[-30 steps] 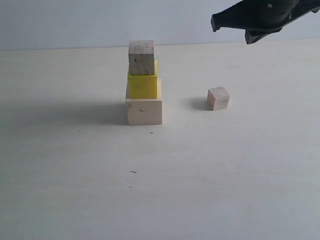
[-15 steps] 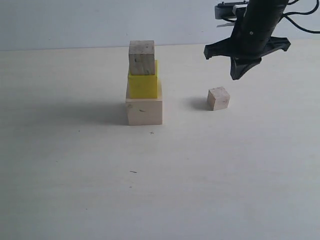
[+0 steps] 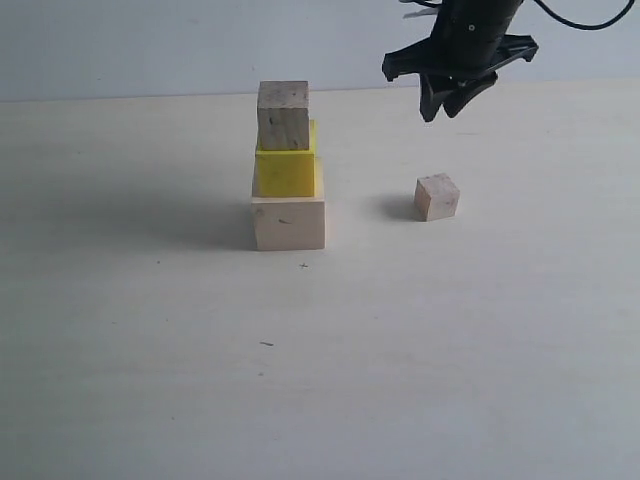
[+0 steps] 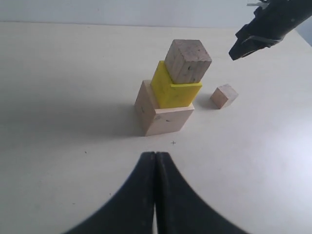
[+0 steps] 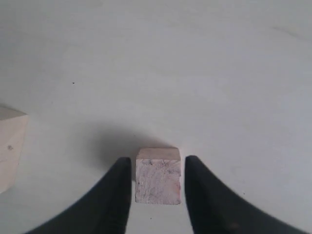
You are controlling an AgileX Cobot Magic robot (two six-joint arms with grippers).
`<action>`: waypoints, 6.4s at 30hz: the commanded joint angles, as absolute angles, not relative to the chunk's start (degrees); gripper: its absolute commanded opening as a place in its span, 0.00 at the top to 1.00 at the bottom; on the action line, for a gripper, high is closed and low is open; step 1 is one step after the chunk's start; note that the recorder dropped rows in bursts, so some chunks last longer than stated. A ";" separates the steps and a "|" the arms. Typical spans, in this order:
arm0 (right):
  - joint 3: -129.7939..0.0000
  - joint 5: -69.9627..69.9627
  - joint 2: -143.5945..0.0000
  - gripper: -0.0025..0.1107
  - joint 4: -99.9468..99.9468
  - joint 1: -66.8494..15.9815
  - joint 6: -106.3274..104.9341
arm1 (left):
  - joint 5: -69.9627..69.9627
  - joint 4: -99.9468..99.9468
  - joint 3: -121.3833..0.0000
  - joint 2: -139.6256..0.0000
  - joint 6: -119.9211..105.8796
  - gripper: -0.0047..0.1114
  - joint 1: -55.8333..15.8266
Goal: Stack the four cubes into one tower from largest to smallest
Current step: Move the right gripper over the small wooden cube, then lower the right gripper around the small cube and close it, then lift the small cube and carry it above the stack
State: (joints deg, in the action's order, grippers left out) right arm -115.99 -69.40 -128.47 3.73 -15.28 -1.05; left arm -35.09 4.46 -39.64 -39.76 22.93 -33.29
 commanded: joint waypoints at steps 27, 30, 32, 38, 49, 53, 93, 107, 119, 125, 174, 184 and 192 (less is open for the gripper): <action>-114.59 -69.96 -133.97 0.50 6.52 -15.31 0.57 | -35.18 3.74 -39.36 -40.40 22.94 0.96 -33.11; -112.29 -69.96 -133.85 0.50 8.30 -15.31 0.34 | -35.30 3.74 -39.36 -40.40 22.94 0.96 -33.11; -110.98 -69.96 -133.51 0.50 8.29 -15.31 0.34 | -35.30 3.74 -39.36 -40.40 22.94 0.96 -33.11; -110.67 -69.96 -132.58 0.50 6.70 -15.21 0.61 | -35.30 3.74 -39.36 -40.40 22.94 0.96 -33.11; -110.67 -69.96 -130.48 0.50 5.59 -15.21 2.12 | -37.00 3.63 -39.36 -40.40 23.10 0.96 -33.11; -110.67 -69.96 -130.43 0.50 4.90 -15.21 0.00 | -36.98 3.63 -39.36 -40.40 23.00 0.96 -33.11; -110.67 -69.96 -136.40 0.43 6.67 -14.95 0.00 | -38.38 3.51 -39.36 -40.40 23.00 0.96 -33.11; -110.67 -69.53 -138.23 0.43 6.67 -14.95 -0.45 | -38.38 3.28 -39.36 -40.40 23.00 0.96 -33.11; -110.67 -67.05 -138.82 0.43 6.46 -14.95 -2.60 | -38.38 2.43 -39.36 -40.40 22.88 0.96 -33.11; -110.67 -66.63 -139.19 0.43 4.77 -14.95 -3.06 | -38.43 1.98 -39.36 -40.40 22.88 0.96 -33.11; -62.69 -55.79 -98.15 0.98 83.11 3.65 -106.09 | -36.81 2.18 -39.36 -40.76 19.78 0.96 -33.11; -67.93 -69.96 -103.20 0.98 96.67 3.65 -121.29 | -36.81 1.64 -39.36 -40.76 19.80 0.96 -33.11; -77.38 -69.96 -113.35 0.98 92.67 0.15 -120.70 | -36.76 -0.99 -39.36 -40.76 19.80 0.96 -33.11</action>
